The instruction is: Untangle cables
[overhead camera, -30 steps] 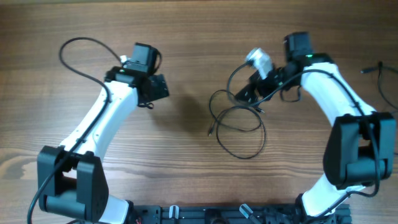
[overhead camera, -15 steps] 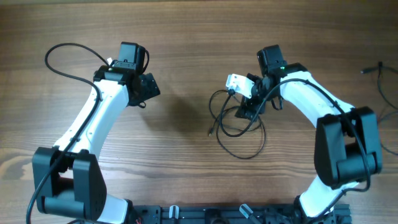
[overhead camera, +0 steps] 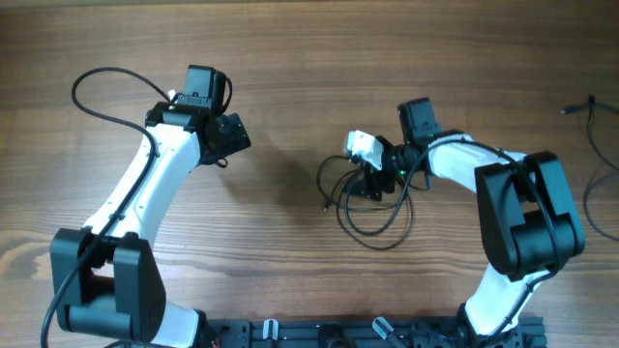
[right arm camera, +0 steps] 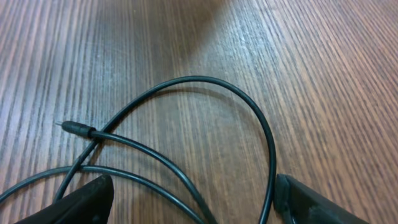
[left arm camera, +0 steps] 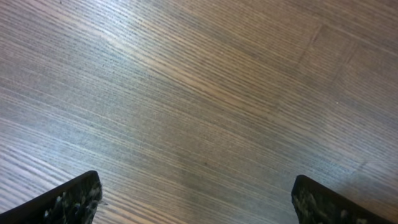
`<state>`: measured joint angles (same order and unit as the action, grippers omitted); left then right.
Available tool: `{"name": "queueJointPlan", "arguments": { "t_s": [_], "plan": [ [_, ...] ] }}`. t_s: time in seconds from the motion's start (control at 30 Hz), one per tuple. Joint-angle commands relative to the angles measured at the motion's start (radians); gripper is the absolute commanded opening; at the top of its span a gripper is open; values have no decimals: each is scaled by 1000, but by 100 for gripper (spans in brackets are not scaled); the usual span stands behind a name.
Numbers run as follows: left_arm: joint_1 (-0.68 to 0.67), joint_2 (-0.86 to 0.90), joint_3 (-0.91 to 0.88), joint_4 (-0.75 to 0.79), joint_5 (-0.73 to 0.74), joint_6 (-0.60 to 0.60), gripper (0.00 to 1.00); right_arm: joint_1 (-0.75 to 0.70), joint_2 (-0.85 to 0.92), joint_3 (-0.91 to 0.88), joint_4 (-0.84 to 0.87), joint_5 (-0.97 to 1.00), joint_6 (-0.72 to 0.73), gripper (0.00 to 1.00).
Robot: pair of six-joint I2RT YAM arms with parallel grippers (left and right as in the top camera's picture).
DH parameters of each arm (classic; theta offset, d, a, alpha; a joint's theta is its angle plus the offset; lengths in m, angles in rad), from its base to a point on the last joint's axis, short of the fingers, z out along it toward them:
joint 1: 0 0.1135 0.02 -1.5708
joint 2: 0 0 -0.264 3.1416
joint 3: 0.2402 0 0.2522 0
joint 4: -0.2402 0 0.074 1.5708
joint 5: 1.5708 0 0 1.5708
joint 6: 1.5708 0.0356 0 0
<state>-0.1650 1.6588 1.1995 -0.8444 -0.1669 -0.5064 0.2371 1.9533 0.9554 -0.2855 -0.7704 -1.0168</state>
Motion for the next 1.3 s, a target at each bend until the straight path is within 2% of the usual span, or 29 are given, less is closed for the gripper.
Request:
{"name": "queueJointPlan", "arguments": {
  "t_s": [0.0,0.03,0.2,0.27,0.33,0.37,0.43,0.5,0.53,0.6,0.7,0.77,0.8,0.83,0.87,0.9,0.97,1.17,1.2,1.23,1.27],
  "plan": [
    [4,8,-3,3,3,8,100,8,69,-147,59,148,77,25],
    [4,8,-3,3,3,8,100,8,69,-148,75,165,79,4],
    [4,8,-3,3,25,13,100,8,57,-97,169,179,322,4],
    [4,8,-3,2,36,31,100,8,2,-48,168,183,412,4],
    [4,8,-3,-1,36,31,100,6,-104,21,163,273,556,4],
    [4,8,-3,-2,36,31,100,3,-183,61,161,368,623,4],
    [4,8,-3,-5,36,31,100,-16,-383,131,195,708,620,4],
    [4,8,-3,-4,36,31,100,-61,-502,160,319,1023,573,4],
    [4,8,-3,-4,36,31,100,-124,-568,173,429,1189,516,4],
    [4,8,-3,-4,36,31,100,-259,-627,176,568,1411,514,4],
    [4,8,-3,-4,36,31,100,-492,-642,176,607,1650,594,4],
    [4,8,-3,2,36,31,100,-616,-640,176,498,1652,745,4],
    [4,8,-3,3,37,31,100,-689,-638,176,348,1607,978,4],
    [4,8,-3,3,37,31,100,-737,-630,176,241,1535,1152,4],
    [4,8,-3,-1,44,31,100,-803,-604,175,132,1395,1350,4],
    [4,8,-3,-3,51,31,100,-841,-579,175,96,1299,1445,4],
    [4,8,-3,-9,55,31,100,-919,-480,175,76,1074,1502,4],
    [4,8,-3,-12,73,31,100,-932,-390,175,124,1060,1490,4],
    [4,8,-3,-12,73,31,100,-932,-390,176,158,1060,1490,14],
    [4,8,-3,-12,73,31,100,-932,-390,176,181,1061,1490,74],
    [4,8,-3,-12,73,31,100,-932,-390,176,204,1060,1492,100]
  ]
}}
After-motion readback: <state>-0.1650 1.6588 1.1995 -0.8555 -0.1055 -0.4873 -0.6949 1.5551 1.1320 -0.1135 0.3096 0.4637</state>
